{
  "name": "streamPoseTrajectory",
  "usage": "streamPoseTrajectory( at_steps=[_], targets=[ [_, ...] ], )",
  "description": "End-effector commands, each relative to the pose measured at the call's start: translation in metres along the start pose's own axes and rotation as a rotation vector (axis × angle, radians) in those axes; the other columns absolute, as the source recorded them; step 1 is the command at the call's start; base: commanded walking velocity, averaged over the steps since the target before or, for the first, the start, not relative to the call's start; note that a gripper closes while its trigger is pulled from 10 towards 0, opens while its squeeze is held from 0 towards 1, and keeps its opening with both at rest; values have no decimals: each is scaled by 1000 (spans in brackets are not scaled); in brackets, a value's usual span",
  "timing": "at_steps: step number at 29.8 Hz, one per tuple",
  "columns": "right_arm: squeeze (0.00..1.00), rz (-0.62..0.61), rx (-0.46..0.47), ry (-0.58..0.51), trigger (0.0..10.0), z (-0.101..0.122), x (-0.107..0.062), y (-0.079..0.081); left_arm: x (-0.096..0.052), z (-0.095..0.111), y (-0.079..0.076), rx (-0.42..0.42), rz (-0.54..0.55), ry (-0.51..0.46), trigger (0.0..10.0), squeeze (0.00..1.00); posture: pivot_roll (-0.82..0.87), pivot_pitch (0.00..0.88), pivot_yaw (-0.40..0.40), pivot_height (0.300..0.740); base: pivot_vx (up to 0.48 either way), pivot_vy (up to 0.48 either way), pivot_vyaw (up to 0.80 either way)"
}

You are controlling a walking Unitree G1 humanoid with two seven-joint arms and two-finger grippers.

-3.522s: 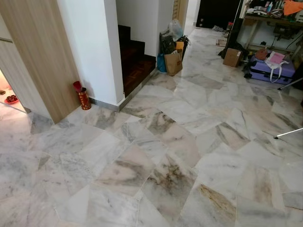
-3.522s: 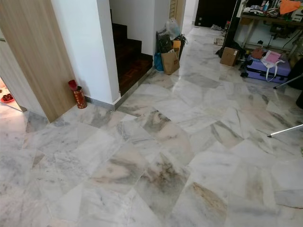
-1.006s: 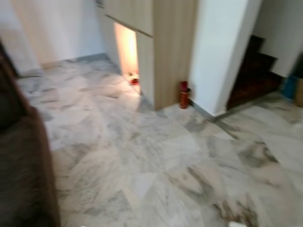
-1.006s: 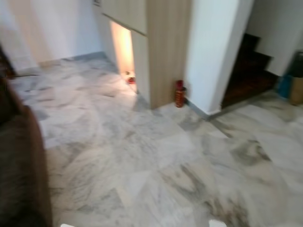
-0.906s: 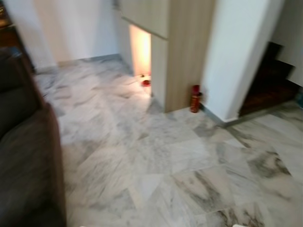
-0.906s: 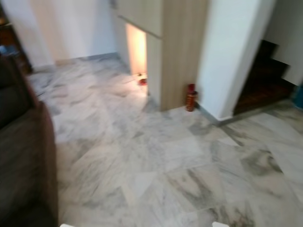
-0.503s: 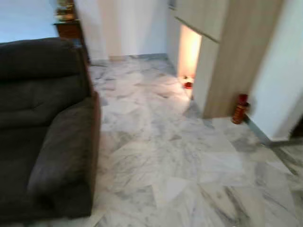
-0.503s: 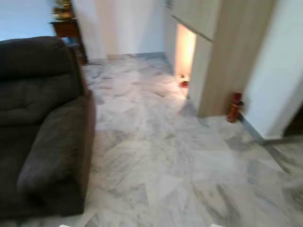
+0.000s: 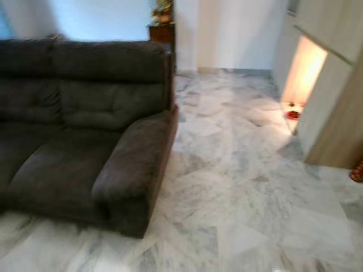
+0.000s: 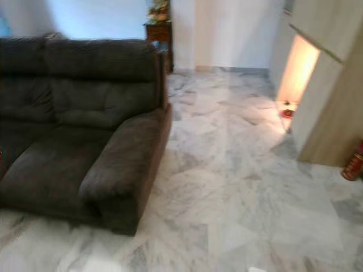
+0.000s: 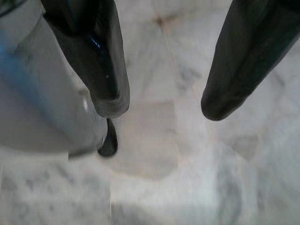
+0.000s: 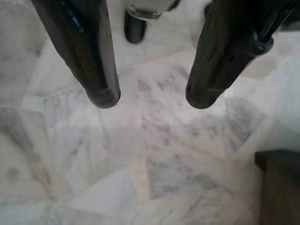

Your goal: Move the pillow to the sofa from floor

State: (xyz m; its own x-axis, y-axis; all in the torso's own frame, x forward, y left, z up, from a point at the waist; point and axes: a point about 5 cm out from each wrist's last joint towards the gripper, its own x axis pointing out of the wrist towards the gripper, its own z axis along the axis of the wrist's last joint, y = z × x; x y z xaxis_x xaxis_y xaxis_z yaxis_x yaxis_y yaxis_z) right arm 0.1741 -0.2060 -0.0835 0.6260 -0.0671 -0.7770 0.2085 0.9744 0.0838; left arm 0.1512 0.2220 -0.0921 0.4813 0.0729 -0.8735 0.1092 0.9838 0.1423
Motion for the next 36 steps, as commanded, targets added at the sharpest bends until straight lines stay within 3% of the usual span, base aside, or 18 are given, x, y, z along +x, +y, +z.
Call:
streamPoseTrajectory(
  at_steps=[1, 9, 24, 36],
  targets=[
    [0, -23, 17, 17, 10000, -6, -3, -8, 1, 5, 1, -4, 0, -15, 10000, 0, -52, 11, 14, 740, 0, 0, 0],
    [0, -30, 37, 10, 10000, -6, -3, -8, 0, 4, 2, -15, 3, -11, 10000, 0, -51, 15, 16, 740, 0, 70, 0],
    [0, -27, 50, 6, 10000, -6, -2, -7, -2, -4, 9, -16, 9, 4, 10000, 0, -51, 21, 23, 740, 0, 409, 0],
    [0, -23, 51, 5, 10000, -6, -2, -6, -1, -4, 6, -15, 3, 4, 10000, 0, -47, 19, 21, 740, 0, 429, 0]
  ],
)
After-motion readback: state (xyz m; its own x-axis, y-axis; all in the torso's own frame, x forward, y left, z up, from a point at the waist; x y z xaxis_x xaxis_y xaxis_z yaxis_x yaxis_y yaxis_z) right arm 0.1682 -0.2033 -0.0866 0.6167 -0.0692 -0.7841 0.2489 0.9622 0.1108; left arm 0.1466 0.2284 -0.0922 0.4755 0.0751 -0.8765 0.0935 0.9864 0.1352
